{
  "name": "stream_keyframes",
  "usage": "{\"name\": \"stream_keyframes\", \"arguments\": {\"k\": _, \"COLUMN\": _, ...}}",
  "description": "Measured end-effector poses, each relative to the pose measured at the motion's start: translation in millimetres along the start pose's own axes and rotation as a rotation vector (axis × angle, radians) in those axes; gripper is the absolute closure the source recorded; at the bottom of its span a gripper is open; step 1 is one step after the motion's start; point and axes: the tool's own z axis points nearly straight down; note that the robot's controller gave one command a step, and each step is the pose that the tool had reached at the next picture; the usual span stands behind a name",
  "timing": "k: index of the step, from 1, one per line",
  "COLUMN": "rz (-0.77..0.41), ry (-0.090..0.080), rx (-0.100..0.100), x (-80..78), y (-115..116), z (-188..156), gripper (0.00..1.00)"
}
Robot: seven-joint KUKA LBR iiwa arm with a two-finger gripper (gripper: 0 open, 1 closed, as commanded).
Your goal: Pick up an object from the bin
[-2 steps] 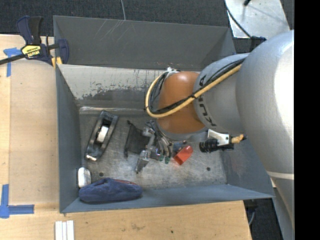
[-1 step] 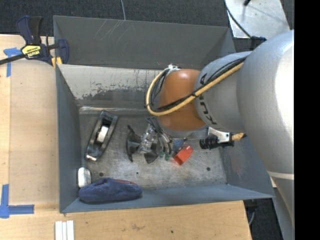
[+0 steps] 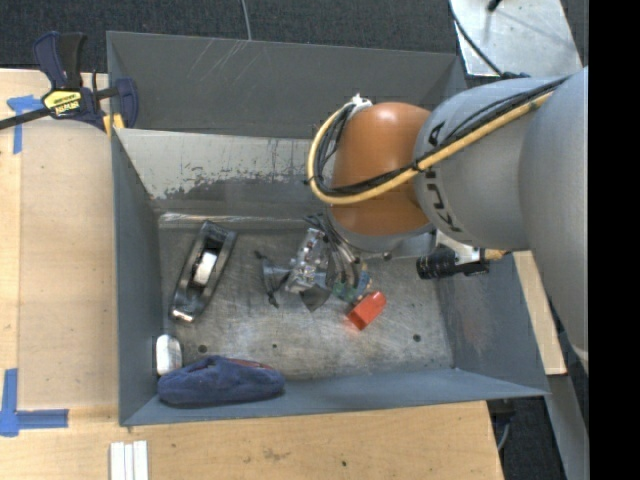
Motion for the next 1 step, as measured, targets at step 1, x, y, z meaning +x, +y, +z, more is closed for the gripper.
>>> {"name": "stream_keyframes", "arguments": {"k": 1, "rz": 0.0, "ry": 0.003, "rx": 0.001, "x": -1.7, "y": -0.2, "z": -16.0, "gripper": 1.0}}
